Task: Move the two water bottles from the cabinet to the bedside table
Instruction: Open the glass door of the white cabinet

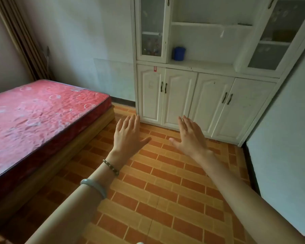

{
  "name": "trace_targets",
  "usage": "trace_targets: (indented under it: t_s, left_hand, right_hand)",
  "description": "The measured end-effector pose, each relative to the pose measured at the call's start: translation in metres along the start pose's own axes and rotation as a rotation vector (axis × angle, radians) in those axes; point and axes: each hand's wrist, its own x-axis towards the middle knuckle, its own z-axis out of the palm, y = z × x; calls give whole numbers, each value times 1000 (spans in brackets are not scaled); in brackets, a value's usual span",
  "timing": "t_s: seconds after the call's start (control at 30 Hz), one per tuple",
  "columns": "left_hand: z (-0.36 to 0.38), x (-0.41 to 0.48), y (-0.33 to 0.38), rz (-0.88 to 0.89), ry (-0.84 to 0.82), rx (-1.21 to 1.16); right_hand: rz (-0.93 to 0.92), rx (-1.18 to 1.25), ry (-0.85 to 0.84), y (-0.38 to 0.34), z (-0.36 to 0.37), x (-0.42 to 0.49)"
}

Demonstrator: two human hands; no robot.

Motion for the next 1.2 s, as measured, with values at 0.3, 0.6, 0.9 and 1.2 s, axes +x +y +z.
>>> trace_targets:
  t_s: [0.3, 0.6, 0.9, 1.2]
  left_hand:
    - [33, 152, -47, 40, -3, 2]
    - [77, 264, -78, 46, -50, 33]
    - [129, 363, -90, 65, -37, 62]
    - [180, 506, -86, 62, -26, 80]
  right_hand:
    - [50, 38, -10, 10, 17, 156]
    - [93, 1, -62, 22, 43, 271]
    - [79, -2, -75, 53, 81, 376]
    - [80, -2, -45, 120, 110, 502]
